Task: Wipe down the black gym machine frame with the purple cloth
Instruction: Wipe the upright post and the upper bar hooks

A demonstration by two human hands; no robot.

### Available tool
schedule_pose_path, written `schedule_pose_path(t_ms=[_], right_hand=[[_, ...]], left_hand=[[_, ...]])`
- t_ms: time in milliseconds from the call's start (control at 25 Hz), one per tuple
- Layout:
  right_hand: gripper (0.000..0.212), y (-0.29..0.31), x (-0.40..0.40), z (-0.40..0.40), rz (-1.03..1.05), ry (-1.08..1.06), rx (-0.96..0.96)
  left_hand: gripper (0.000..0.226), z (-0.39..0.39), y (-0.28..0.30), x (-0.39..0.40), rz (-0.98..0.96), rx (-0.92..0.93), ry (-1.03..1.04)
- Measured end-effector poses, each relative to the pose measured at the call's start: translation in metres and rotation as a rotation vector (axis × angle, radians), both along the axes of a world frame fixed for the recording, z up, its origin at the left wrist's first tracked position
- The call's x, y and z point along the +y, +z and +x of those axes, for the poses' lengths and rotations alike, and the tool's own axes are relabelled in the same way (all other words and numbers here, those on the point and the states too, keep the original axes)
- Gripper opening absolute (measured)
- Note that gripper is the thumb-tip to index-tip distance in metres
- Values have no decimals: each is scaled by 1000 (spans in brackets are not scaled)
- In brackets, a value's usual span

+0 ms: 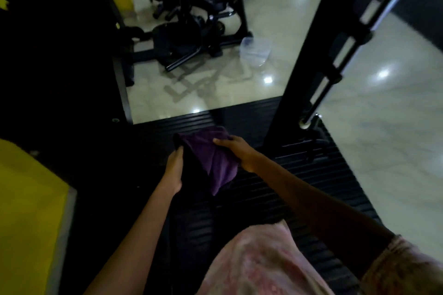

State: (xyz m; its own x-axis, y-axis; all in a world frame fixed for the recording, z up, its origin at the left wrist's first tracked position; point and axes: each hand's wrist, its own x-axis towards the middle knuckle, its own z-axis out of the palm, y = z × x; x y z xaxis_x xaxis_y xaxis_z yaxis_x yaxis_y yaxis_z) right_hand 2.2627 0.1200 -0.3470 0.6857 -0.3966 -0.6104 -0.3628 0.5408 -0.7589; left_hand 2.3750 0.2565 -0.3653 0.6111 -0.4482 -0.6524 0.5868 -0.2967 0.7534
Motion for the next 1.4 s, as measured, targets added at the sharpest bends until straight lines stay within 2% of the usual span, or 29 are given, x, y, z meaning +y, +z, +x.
schedule_pose_path(t_ms=[80,240,360,520,720,920,1000,1080,1160,1280,1400], right_hand=[[25,23,0,-25,-56,-62,-43],[29,51,-2,-77,-249,-141,-64],[31,64,2,-133,-353,-190,-75],[30,69,-2,-218,-260,-319,-75],[29,95,-39,-287,-103,-483,-93],[30,97,-106,-335,-123,-677,-49],[28,96,-143,-349,-158,-730,-39],[27,97,-182,-362,-174,-792,-41],[36,101,-222,-377,-188,-863,-26],[50,105,-278,-403,-205,-943,-3],[46,103,-329,-431,-133,-1005,-34]], left_hand=[[38,-22,18,-9,-33,16,-11],[59,-76,45,-22,-122,49,-54],[63,-121,62,-27,-160,142,-101],[47,-177,84,-41,-209,157,-199],[39,-240,108,-90,-256,134,-293],[37,-289,103,-167,-279,138,-506],[37,-304,95,-211,-264,76,-607],[45,-317,90,-261,-233,-88,-664],[38,-332,95,-309,-229,-207,-689],[28,-354,114,-367,-295,-248,-786],[32,-375,117,-429,-331,-256,-911]])
